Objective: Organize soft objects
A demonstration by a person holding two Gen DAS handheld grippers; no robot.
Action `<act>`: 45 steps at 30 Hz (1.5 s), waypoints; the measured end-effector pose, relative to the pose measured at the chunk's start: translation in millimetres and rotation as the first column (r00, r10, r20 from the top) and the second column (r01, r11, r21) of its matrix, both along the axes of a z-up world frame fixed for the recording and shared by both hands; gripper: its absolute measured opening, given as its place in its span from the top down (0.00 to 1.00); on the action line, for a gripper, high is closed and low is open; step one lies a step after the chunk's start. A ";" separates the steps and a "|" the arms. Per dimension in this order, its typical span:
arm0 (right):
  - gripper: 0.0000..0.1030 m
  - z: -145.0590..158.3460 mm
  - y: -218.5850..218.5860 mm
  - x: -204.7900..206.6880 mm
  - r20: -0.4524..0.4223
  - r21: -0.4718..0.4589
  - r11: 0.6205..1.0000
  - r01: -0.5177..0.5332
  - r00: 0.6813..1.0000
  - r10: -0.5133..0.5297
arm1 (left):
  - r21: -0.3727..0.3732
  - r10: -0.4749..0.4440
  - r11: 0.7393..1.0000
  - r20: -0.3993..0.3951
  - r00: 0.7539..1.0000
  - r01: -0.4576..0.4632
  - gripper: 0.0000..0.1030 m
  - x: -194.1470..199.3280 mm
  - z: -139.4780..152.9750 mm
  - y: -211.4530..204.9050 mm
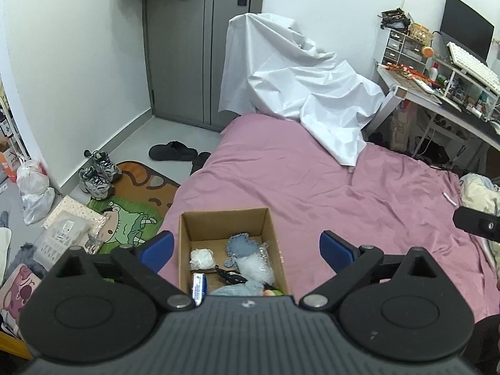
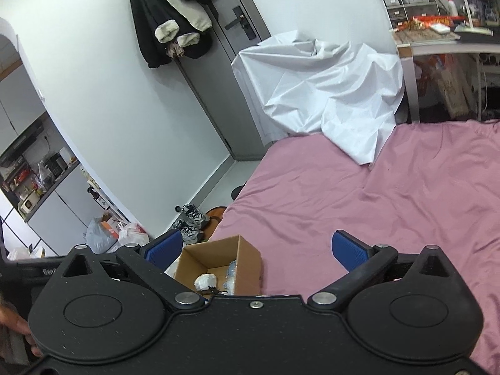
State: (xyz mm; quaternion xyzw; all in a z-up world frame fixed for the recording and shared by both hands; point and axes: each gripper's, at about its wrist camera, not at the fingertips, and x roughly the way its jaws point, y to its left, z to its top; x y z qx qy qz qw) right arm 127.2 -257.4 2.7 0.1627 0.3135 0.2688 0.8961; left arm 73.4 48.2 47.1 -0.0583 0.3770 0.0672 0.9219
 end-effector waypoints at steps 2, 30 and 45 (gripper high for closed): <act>0.00 3.9 -7.3 -1.4 0.007 -0.002 1.000 -0.003 1.000 0.003 | -0.002 -0.008 1.000 0.003 1.000 0.008 0.04 -3.4 5.0 -5.9; 0.00 37.1 -54.0 -43.0 -0.066 -0.070 0.990 -0.120 0.991 0.115 | -0.056 -0.051 0.997 -0.002 0.999 0.051 0.04 -69.0 46.3 -88.5; 0.00 45.3 -27.8 -56.5 -0.152 -0.095 0.983 -0.157 0.978 0.142 | -0.045 -0.054 0.998 -0.023 0.998 0.053 0.04 -78.6 41.8 -109.0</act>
